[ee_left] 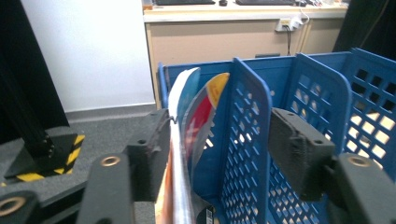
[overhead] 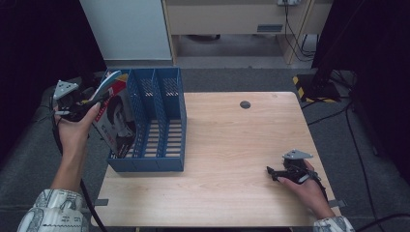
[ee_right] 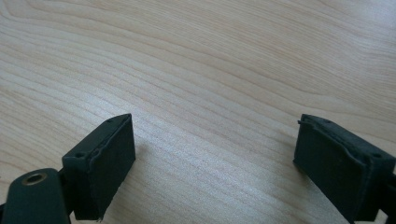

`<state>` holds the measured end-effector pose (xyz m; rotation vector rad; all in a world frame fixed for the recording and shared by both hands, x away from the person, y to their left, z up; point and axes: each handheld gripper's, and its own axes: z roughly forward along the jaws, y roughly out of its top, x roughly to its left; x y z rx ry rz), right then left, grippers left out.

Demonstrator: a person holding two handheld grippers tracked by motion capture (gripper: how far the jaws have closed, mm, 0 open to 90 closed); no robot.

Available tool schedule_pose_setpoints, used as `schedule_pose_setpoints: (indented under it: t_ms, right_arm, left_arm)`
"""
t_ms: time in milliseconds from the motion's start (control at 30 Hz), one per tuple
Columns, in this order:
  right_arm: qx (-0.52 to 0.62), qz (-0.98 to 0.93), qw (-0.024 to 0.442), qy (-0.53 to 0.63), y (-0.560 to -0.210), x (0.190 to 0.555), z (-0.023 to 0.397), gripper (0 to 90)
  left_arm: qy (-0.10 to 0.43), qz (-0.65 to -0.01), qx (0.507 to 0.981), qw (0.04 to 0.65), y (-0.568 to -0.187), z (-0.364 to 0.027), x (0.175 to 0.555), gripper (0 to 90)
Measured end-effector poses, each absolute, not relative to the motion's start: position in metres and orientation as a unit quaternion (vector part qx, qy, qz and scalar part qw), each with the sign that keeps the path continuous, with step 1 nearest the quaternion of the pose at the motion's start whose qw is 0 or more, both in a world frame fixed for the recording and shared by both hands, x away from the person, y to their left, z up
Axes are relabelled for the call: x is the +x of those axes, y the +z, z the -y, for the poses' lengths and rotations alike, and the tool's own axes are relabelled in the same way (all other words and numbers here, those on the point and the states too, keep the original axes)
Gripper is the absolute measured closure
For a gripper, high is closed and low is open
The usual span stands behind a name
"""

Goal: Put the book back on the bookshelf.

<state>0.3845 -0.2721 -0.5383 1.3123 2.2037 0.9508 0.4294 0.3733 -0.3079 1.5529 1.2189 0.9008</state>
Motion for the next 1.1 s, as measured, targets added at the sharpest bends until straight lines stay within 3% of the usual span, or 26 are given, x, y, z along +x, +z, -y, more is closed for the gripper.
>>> schedule_pose_setpoints:
  t_ms: [533,800,1100]
  right_arm:
    - [0.470,-0.789,0.201,0.341,-0.538,0.384,0.272,12.7]
    - [0.468,-0.790,0.202,0.341,-0.538,0.384,0.271,12.7]
    - [0.467,-0.791,0.200,0.341,-0.538,0.383,0.271,12.7]
  left_arm:
    - [0.346,-0.463,0.661,0.478,-0.304,-0.343,0.422,15.6]
    - [0.320,-0.450,0.680,0.483,-0.307,-0.317,0.423,8.1]
    - [0.289,-0.425,0.712,0.479,-0.319,-0.279,0.426,5.6]
